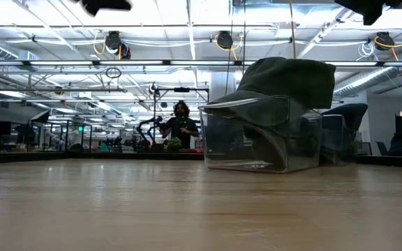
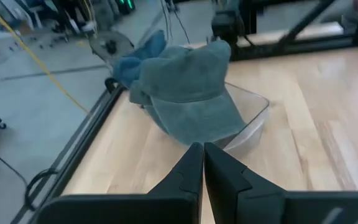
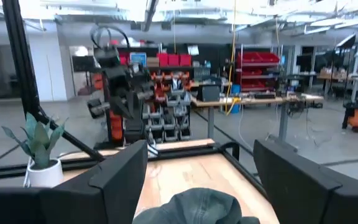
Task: Pick & Place hat
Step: Return to Home Position
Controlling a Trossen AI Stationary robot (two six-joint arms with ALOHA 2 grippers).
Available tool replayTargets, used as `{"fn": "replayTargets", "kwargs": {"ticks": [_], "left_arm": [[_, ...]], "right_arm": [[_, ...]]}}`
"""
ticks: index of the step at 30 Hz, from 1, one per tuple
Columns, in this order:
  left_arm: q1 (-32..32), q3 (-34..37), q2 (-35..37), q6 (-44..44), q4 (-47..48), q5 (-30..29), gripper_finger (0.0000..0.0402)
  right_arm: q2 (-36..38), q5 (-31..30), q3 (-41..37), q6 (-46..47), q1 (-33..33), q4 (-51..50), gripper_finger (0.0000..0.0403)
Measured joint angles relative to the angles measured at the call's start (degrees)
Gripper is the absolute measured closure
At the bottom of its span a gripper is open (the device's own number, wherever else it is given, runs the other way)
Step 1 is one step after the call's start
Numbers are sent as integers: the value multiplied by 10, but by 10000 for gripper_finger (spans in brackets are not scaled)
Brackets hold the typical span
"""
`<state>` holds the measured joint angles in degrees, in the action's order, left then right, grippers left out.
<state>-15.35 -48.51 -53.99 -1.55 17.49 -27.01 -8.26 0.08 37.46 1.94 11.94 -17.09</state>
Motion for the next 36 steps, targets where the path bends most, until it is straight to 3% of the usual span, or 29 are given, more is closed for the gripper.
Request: {"fn": "replayTargets", "kwargs": {"ticks": [7, 11, 16, 26, 32, 36], "left_arm": [[13, 203, 178, 28, -135, 0, 380], [10, 264, 258, 44, -149, 1, 380], [10, 324, 334, 61, -148, 2, 380], [9, 418, 417, 63, -193, 11, 380], [8, 461, 446, 60, -224, 13, 380], [8, 478, 464, 68, -222, 14, 380]], "right_arm": [[76, -19, -93, 1, 0, 27, 121], [77, -80, -146, 11, 0, 24, 119], [78, -129, -233, 7, 0, 127, 123], [81, -137, -363, -13, 0, 359, 121], [74, -136, -364, -22, 0, 339, 120], [72, -136, -364, -18, 0, 275, 120]]}}
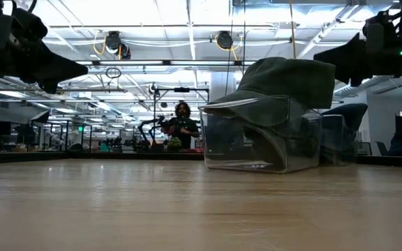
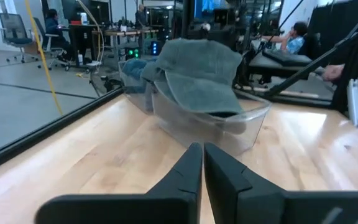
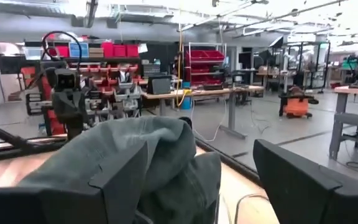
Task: Pick & Place hat
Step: Return to Home Position
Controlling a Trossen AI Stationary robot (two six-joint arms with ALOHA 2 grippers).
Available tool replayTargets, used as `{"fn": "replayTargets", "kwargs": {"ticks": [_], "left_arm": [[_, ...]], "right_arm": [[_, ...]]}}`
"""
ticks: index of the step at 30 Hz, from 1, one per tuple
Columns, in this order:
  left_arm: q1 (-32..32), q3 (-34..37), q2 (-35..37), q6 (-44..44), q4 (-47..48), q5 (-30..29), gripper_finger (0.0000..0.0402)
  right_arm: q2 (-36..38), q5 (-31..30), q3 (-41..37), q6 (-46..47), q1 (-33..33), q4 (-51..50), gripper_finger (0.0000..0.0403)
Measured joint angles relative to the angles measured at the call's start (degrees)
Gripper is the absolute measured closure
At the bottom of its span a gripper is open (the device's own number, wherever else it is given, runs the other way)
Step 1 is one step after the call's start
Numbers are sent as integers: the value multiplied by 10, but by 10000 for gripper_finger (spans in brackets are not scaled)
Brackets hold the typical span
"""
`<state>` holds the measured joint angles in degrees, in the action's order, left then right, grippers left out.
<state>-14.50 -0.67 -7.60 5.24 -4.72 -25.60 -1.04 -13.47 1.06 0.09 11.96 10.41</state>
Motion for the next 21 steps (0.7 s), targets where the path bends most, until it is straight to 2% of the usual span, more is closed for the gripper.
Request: {"fn": "replayTargets", "kwargs": {"ticks": [17, 21], "left_arm": [[0, -1, 9, -29, 6, 3, 380], [0, -1, 9, -73, 5, 3, 380]], "right_arm": [[0, 0, -2, -9, 0, -34, 120], [0, 0, -2, -8, 0, -34, 121]]}}
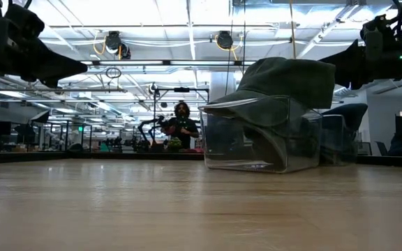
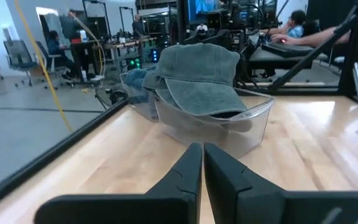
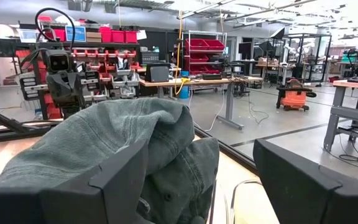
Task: Pick & Place hat
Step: Return to Home Position
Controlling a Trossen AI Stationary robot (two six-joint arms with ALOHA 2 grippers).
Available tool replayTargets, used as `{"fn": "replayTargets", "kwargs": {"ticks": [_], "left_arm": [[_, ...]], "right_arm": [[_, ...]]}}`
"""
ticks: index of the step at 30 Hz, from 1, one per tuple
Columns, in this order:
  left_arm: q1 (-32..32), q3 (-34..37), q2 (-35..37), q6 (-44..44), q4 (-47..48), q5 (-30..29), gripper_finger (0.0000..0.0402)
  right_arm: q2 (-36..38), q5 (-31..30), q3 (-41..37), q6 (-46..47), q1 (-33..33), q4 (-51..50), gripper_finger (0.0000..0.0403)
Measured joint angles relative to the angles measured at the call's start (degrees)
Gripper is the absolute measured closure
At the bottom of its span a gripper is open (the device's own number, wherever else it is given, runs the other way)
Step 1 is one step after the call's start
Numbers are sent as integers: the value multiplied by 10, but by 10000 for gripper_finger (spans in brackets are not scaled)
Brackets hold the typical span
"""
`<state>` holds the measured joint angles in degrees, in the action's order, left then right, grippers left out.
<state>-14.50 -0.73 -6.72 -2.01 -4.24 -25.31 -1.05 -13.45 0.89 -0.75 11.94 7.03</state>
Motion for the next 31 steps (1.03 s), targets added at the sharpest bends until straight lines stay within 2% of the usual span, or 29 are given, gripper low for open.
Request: {"fn": "replayTargets", "kwargs": {"ticks": [5, 31], "left_arm": [[0, 0, 0, -22, -2, 0, 380], [0, 0, 0, -22, -3, -1, 380]], "right_arm": [[0, 0, 0, 0, 0, 0, 120], [0, 0, 0, 0, 0, 0, 122]]}}
